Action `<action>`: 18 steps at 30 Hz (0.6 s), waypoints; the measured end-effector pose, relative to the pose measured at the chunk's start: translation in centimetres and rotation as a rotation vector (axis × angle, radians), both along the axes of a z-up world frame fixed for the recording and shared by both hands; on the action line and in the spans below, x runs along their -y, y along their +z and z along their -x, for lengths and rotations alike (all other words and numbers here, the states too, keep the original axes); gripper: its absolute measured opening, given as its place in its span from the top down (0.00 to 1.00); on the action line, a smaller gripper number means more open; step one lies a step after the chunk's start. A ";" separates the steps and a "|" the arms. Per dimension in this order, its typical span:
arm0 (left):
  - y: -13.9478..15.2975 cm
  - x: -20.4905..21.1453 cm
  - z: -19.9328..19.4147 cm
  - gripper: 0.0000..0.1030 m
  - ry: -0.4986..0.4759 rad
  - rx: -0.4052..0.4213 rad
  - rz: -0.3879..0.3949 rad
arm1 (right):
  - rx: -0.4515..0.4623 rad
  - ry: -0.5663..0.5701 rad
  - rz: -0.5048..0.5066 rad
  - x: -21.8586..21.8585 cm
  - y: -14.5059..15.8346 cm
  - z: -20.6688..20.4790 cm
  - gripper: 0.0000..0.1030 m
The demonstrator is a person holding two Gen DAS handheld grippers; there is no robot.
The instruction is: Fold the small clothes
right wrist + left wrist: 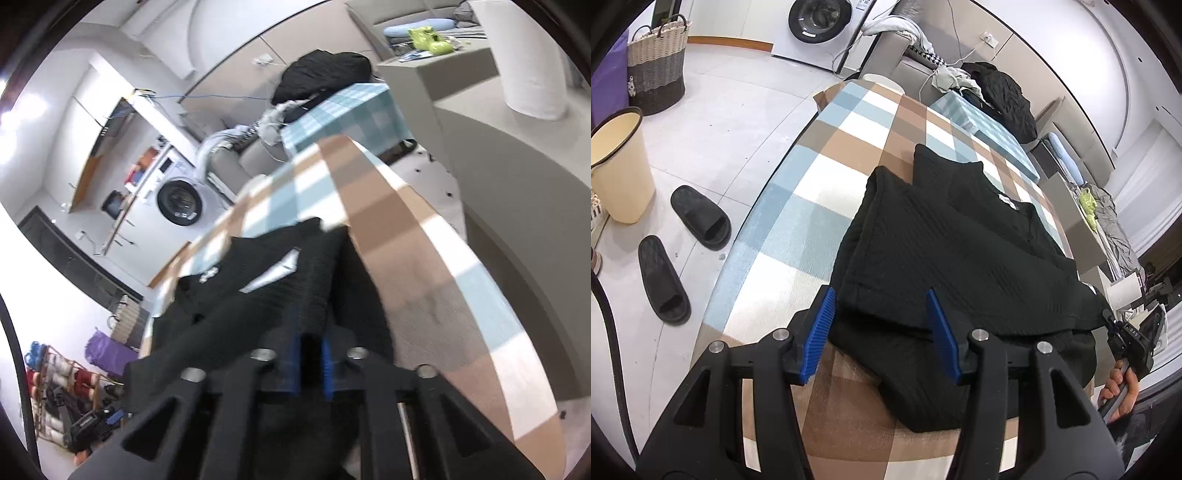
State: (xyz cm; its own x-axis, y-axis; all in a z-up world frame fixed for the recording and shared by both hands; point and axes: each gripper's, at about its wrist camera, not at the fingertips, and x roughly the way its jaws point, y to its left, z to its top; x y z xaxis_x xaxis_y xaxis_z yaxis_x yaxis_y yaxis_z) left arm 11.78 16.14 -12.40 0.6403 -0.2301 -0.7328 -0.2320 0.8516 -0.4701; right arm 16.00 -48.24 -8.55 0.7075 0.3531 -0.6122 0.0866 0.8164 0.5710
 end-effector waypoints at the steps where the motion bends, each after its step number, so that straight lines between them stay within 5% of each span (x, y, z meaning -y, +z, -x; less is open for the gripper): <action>1: 0.1 0.1 -0.3 0.53 -0.004 0.000 -0.001 | 0.011 0.000 -0.033 0.0 0.2 -0.2 0.93; 11: -0.2 0.7 -2.4 0.56 -0.034 0.006 -0.044 | 0.016 0.022 -0.004 -0.4 1.1 -0.4 0.93; 13: -0.5 0.8 -2.8 0.80 -0.038 -0.005 -0.055 | 0.013 0.026 0.000 -0.4 1.0 -0.3 0.93; 18: -1.2 1.0 -3.1 0.95 -0.059 0.005 -0.050 | 0.009 0.024 0.002 -0.1 0.6 -0.3 0.94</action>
State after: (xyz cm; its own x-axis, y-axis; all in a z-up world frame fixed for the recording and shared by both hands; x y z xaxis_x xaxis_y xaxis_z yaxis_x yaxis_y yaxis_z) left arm 14.83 15.12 -13.59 0.6306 -0.2309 -0.7410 -0.1786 0.8859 -0.4280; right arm 16.33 -48.10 -7.94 0.7042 0.3690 -0.6065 0.0621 0.8190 0.5704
